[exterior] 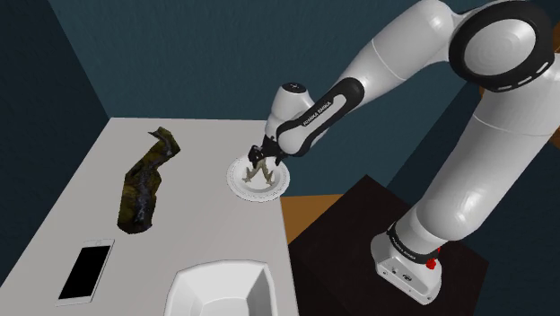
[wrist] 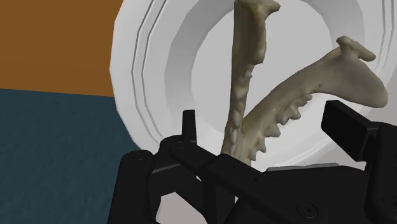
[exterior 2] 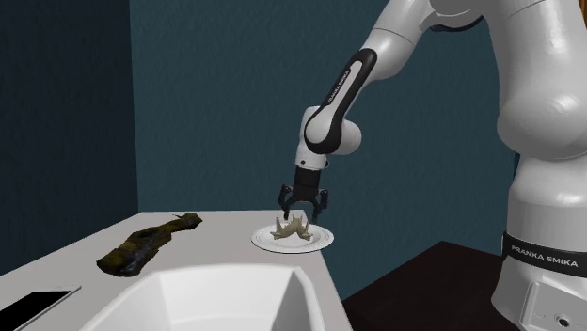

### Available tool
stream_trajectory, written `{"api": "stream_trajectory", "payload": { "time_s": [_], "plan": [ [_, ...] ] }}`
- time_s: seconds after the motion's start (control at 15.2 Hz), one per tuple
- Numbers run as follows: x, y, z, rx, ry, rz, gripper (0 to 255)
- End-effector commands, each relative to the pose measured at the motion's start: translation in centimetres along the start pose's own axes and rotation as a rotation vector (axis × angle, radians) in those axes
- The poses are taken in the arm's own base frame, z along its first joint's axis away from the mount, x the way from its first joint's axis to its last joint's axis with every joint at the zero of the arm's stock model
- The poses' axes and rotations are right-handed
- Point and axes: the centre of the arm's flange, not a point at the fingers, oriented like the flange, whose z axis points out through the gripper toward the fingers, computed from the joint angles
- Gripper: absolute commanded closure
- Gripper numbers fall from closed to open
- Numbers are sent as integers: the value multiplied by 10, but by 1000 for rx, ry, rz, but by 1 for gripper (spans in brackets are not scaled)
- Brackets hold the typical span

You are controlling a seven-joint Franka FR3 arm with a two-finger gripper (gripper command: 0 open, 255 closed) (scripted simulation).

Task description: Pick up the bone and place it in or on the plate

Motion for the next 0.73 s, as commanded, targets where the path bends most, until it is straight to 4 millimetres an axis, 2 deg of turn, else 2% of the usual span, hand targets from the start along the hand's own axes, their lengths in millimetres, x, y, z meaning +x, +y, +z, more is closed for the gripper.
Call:
{"api": "stream_trajectory", "payload": {
  "time_s": [0.0,0.13,0.66],
  "plan": [
    [1,1,-20,0,0,0,0],
    [1,1,-44,0,0,0,0],
    [1,1,-44,0,0,0,0]
  ]
}}
